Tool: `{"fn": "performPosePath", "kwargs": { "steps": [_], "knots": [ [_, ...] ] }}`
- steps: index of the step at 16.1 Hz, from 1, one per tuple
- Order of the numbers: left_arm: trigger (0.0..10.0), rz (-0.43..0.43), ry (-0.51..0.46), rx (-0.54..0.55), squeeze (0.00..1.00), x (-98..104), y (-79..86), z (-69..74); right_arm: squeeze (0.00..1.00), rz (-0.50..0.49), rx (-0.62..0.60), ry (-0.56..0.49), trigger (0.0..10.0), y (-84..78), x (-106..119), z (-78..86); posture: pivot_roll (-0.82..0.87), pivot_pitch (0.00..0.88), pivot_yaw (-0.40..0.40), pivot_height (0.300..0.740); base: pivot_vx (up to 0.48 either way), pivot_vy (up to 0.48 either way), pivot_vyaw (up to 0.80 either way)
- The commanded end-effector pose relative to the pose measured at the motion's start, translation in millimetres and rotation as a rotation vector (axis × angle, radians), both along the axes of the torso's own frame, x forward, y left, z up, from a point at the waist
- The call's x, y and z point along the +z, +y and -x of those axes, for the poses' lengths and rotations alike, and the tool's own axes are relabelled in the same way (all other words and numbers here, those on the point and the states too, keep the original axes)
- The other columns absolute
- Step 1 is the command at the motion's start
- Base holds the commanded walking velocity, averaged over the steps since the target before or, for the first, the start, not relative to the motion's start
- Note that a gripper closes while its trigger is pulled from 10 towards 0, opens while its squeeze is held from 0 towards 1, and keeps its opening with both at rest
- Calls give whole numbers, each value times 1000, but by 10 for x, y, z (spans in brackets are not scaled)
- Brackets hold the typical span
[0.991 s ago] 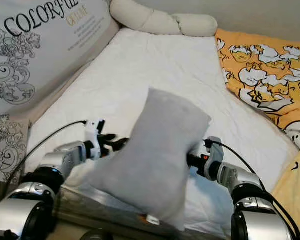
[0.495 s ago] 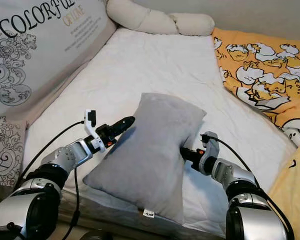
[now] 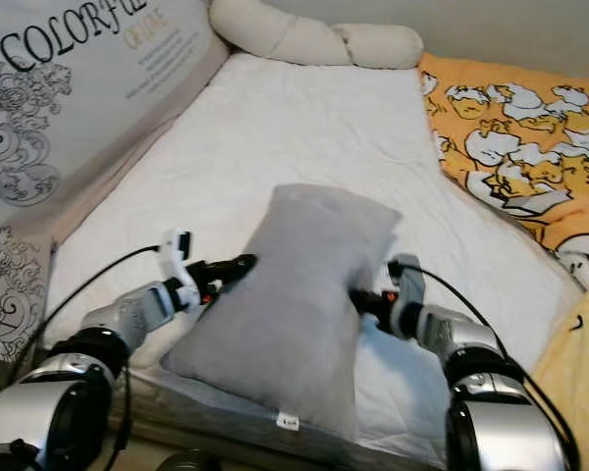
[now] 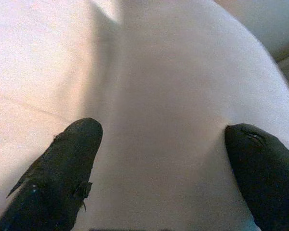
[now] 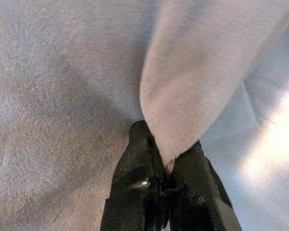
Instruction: Clean up the room
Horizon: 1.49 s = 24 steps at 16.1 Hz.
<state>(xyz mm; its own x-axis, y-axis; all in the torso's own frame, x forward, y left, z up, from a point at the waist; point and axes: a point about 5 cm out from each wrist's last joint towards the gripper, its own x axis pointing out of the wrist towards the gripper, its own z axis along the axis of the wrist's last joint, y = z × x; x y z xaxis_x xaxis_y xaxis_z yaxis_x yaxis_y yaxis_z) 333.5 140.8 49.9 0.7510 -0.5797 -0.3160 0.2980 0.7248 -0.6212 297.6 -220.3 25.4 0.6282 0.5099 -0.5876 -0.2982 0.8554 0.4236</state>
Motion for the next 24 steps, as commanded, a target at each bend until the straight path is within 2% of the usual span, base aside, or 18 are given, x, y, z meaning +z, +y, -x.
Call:
{"fn": "performPosePath", "kwargs": {
  "steps": [1,3,5,6,7,9,10,11,12,13,14,15,16,17,18,19,20,24],
  "knots": [
    [10000,-33,-32,59,1000,97,35,-98,0,86,4,60,0,-125,-113,126,-52,0,-27,740,0,0,0],
    [10000,-1,-47,104,1000,144,28,-143,0,115,-8,70,0,-189,-135,160,-62,0,-25,740,0,0,0],
    [10000,55,-50,60,1000,164,-64,-140,0,110,-17,61,0,-197,-128,153,-69,0,-22,740,0,0,0],
    [10000,89,-42,-1,1000,160,-163,-118,0,106,-16,55,0,-190,-120,143,-72,0,-20,740,0,0,0],
    [10000,106,-32,-124,1000,139,-316,-61,0,97,-13,47,0,-173,-111,129,-74,0,-17,740,0,0,0],
    [10000,117,-15,-242,1000,111,-450,7,0,90,-17,37,0,-156,-102,112,-78,0,-12,740,0,0,0],
    [10000,45,-4,-285,1000,59,-481,40,0,82,-19,33,0,-146,-93,102,-77,0,-11,740,0,0,0],
    [10000,-32,12,-284,1000,-4,-465,61,0,72,-19,28,0,-134,-85,93,-77,0,-11,740,0,0,0],
    [10000,-44,17,-286,1000,-18,-456,69,0,66,-20,23,0,-128,-82,88,-77,0,-11,740,0,0,0],
    [10000,-41,15,-291,1000,-16,-458,70,0,65,-21,22,0,-127,-80,87,-80,0,-7,740,0,0,0],
    [10000,31,-9,-331,1000,49,-508,63,0,53,-28,15,0,-113,-67,68,-77,0,-8,740,0,0,0],
    [10000,68,-14,-371,1000,80,-543,72,0,44,-30,9,0,-97,-54,51,-76,0,-8,740,0,0,0],
    [10000,67,-10,-402,639,79,-565,87,0,34,-32,3,0,-80,-38,32,-75,0,-8,740,0,0,0],
    [6196,57,15,-424,0,60,-586,107,0,18,-34,-8,0,-44,-13,0,-75,0,-8,740,0,0,0],
    [3608,47,26,-421,0,49,-592,109,0,12,-35,-13,0,-24,-2,-17,-74,0,-10,740,0,0,0],
    [0,45,37,-411,0,42,-597,109,0,-5,-31,-24,0,11,17,-39,-71,0,-12,740,0,0,0],
    [0,66,38,-411,0,54,-605,108,0,-38,-21,-49,0,77,49,-73,-71,0,-12,740,0,0,0],
    [0,63,33,-433,0,53,-619,120,0,-93,-19,-77,0,164,97,-117,-73,0,-10,740,0,0,0]
  ]
}}
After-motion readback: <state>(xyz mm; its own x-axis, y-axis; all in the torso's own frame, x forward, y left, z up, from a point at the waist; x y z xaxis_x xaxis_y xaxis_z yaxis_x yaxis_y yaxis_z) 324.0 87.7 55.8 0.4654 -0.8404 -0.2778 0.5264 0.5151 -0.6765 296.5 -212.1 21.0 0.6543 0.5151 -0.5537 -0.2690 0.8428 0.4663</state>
